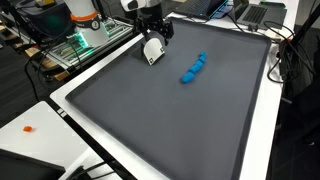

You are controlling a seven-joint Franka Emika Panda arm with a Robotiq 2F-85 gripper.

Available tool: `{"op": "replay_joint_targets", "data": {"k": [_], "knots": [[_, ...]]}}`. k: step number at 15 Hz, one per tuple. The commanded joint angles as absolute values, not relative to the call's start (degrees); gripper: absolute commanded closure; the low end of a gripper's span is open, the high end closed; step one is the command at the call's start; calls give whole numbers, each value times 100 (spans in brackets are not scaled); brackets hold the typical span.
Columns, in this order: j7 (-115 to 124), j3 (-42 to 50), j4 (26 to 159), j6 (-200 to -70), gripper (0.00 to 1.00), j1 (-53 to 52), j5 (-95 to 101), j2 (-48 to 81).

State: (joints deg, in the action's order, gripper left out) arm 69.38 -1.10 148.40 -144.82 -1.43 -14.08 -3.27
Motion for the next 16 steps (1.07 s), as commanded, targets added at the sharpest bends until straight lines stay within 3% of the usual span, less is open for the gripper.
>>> {"op": "replay_joint_targets", "data": {"k": [1,8,16], "knots": [[7107,-128,14612,-13711,0,-36,-910,-637],[6372,-224,13820,-12658,0,-17,-63,-901],[4331,-400,12850,-12542,0,-159,213,-533]]}}
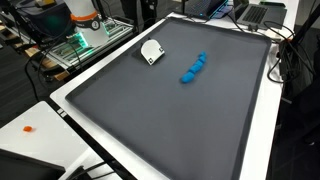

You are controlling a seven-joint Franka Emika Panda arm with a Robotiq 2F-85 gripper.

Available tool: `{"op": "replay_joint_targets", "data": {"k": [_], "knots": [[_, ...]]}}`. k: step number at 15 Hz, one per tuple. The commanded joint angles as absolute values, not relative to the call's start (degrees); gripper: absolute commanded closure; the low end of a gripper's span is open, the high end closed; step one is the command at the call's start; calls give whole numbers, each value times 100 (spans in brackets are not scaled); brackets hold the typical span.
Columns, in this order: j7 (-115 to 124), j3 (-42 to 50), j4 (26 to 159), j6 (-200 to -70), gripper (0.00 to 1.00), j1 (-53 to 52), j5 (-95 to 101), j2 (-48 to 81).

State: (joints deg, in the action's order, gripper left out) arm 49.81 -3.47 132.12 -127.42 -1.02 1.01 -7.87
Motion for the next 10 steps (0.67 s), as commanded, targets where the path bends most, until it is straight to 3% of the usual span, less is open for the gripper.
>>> {"op": "replay_joint_targets", "data": {"k": [1,10], "knots": [[4035,-415,12755,-12533,0,-180,188,-461],[2461,-474,12057,-12498,0,-350,123,211]]}}
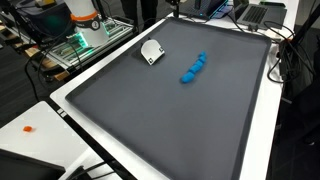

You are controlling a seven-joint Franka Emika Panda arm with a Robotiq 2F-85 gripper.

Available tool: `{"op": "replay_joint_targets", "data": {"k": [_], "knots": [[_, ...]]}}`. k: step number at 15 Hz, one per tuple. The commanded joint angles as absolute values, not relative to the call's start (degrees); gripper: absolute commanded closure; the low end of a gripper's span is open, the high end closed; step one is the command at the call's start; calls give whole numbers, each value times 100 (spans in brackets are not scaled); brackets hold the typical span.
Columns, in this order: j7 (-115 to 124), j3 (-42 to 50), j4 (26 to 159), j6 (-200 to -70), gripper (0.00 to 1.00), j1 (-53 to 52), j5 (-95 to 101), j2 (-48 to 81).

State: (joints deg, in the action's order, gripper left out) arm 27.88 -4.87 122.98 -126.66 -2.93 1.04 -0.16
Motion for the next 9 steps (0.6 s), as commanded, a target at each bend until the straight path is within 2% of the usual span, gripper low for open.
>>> {"op": "replay_joint_targets", "data": {"k": [1,9], "knots": [[2367,-471,12014,-12496,0,-367,111,274],[2311,-437,11993,-12639,0,-418,97,344]]}}
